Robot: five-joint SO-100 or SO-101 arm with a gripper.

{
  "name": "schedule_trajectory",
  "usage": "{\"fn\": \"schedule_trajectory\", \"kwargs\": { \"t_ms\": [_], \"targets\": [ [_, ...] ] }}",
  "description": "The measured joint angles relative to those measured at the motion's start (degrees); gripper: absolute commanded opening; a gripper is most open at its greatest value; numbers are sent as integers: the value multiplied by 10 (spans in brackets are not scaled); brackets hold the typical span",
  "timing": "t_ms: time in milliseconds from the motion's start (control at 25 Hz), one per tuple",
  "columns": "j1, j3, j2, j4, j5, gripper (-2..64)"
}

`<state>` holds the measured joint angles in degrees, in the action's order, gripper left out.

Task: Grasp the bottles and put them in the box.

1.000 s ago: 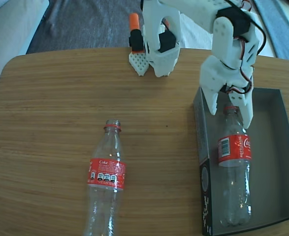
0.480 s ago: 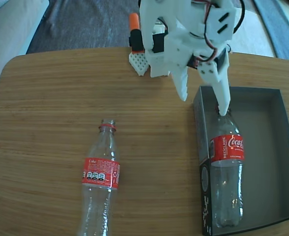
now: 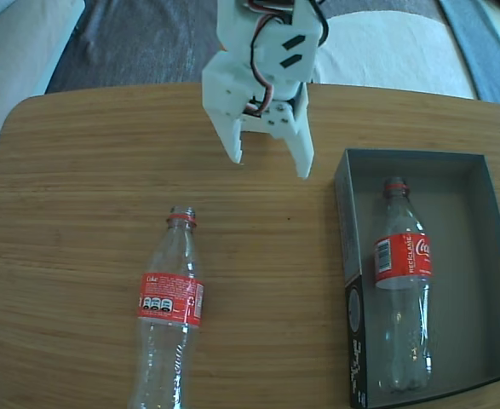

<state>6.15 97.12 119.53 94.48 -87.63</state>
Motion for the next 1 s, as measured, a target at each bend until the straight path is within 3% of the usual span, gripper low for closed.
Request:
{"fn": "schedule_trajectory", "kwargs": {
  "t_ms": [200, 440, 1000],
  "targets": [
    [57, 43, 2, -26, -61, 356],
    [98, 91, 2, -136, -65, 356],
    [166, 190, 1, -298, -65, 358]
  ]
}}
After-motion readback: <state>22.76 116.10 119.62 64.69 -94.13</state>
